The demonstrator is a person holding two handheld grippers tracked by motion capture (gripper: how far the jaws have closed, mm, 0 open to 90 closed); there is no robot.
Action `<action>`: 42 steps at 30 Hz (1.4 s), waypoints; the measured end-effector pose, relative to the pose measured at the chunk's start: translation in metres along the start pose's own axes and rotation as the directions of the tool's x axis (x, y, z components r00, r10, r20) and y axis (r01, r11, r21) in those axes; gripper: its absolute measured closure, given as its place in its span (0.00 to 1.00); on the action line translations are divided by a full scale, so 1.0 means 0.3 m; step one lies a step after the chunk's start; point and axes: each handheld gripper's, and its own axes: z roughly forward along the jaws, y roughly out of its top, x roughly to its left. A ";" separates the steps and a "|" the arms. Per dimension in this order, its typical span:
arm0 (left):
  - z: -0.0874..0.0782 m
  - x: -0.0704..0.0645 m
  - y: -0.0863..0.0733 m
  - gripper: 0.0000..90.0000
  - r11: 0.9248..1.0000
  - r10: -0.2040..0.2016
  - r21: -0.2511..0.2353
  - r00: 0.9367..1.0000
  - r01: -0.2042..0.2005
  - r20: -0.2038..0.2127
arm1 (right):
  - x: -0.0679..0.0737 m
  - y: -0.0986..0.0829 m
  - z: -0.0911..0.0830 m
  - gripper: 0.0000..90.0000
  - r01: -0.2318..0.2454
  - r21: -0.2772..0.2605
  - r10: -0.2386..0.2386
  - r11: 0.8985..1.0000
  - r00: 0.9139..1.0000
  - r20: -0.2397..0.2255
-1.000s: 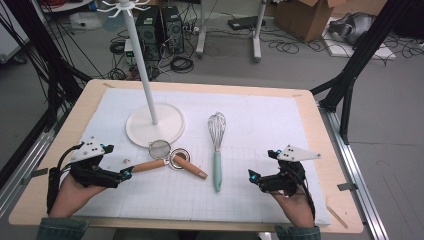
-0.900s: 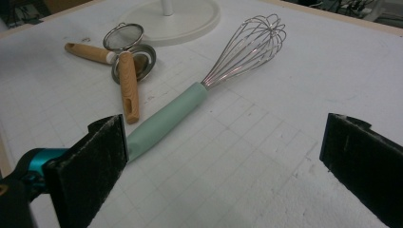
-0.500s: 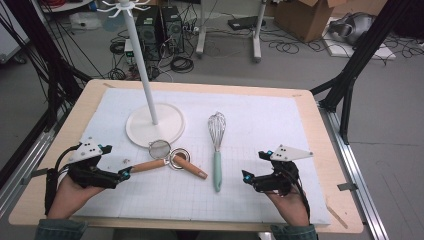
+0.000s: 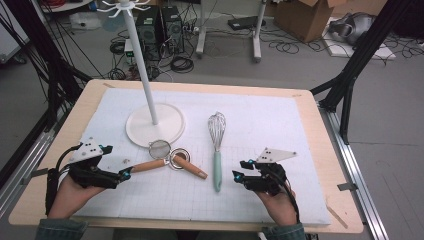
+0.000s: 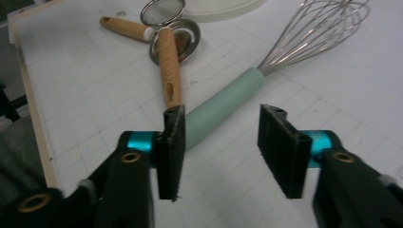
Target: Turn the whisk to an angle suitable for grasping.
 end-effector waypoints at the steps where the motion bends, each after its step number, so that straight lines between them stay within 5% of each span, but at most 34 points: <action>1: 0.000 0.000 0.000 0.02 1.000 0.000 0.000 1.000 0.000 0.000 | 0.000 0.000 0.000 0.64 0.000 0.000 0.000 1.000 1.000 0.000; 3: 0.000 -0.001 0.000 0.02 1.000 -0.001 -0.001 1.000 0.001 0.000 | 0.019 -0.002 0.032 0.76 0.010 0.034 -0.009 0.999 1.000 -0.019; 12: -0.001 0.001 0.000 0.02 1.000 -0.002 -0.003 1.000 0.002 0.004 | 0.065 -0.012 0.104 0.99 0.029 0.099 -0.017 0.995 0.993 -0.119; 23: -0.004 0.000 0.001 0.02 1.000 -0.004 -0.005 1.000 0.004 0.005 | 0.113 -0.023 0.177 0.99 0.080 0.168 -0.045 0.983 0.978 -0.202; 42: -0.006 -0.001 0.002 0.02 1.000 0.002 -0.004 1.000 -0.002 0.006 | 0.131 -0.035 0.212 0.99 0.102 0.210 -0.062 0.972 0.980 -0.190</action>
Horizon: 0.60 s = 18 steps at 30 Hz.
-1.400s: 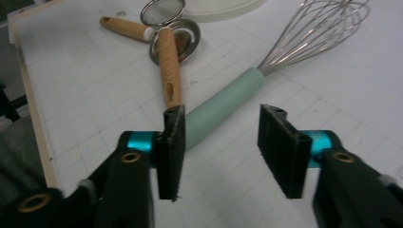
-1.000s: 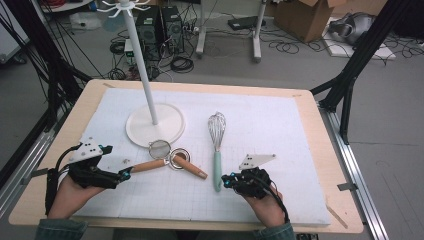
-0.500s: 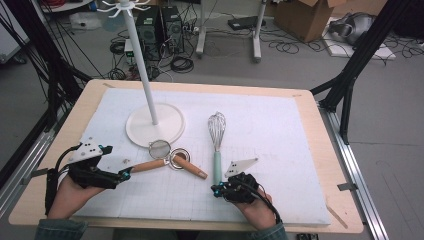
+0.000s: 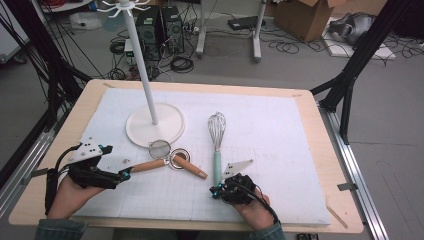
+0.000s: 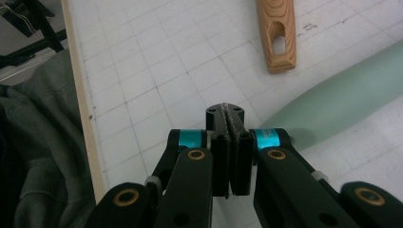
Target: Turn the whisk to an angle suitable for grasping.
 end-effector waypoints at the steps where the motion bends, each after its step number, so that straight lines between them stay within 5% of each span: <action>1: 0.000 0.000 0.000 0.02 1.000 0.000 0.002 1.000 0.000 0.000 | 0.000 0.000 0.000 0.99 0.002 0.001 -0.002 1.000 1.000 0.001; 18: -0.001 0.001 0.000 0.02 1.000 -0.004 -0.005 1.000 0.004 0.000 | -0.005 -0.003 -0.005 0.99 -0.009 0.009 0.009 1.000 1.000 0.001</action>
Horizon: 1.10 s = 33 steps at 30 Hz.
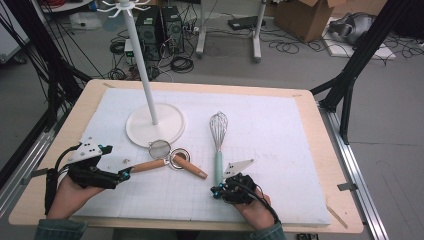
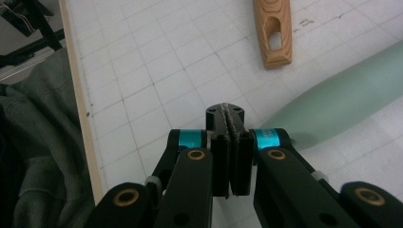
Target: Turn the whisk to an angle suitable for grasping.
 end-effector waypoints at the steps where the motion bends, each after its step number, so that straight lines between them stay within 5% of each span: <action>1: 0.000 0.000 0.000 0.02 1.000 0.000 0.001 1.000 0.000 -0.001 | -0.001 0.000 0.000 0.99 0.002 -0.001 -0.002 1.000 1.000 0.000; 33: 0.004 0.000 -0.003 0.02 1.000 0.010 0.011 1.000 -0.010 0.008 | -0.010 -0.006 -0.011 0.99 -0.005 0.002 0.005 1.000 1.000 -0.003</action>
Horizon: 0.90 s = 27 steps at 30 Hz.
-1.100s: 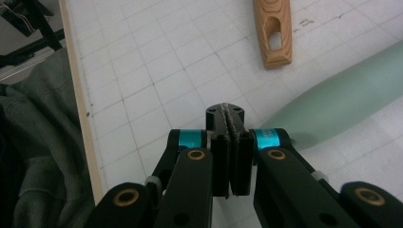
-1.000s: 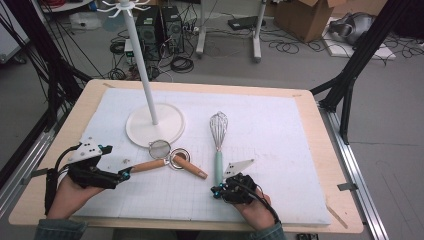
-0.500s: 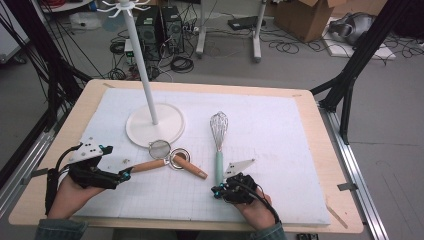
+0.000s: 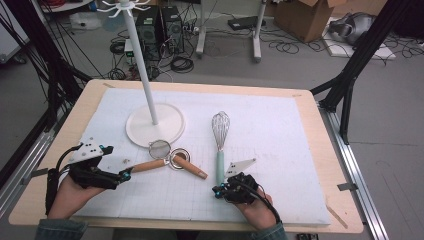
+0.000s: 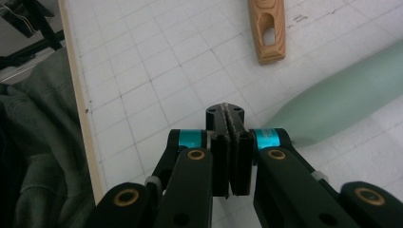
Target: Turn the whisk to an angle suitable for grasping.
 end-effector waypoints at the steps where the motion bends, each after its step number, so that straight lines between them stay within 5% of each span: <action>1: 0.000 0.000 0.000 0.02 1.000 -0.002 0.000 1.000 0.002 -0.001 | 0.000 0.000 0.000 0.99 -0.001 0.001 0.001 1.000 1.000 0.000; 27: 0.002 -0.001 -0.001 0.02 1.000 -0.006 -0.004 1.000 0.006 0.003 | -0.004 -0.002 -0.002 0.99 0.002 0.022 -0.002 1.000 1.000 -0.006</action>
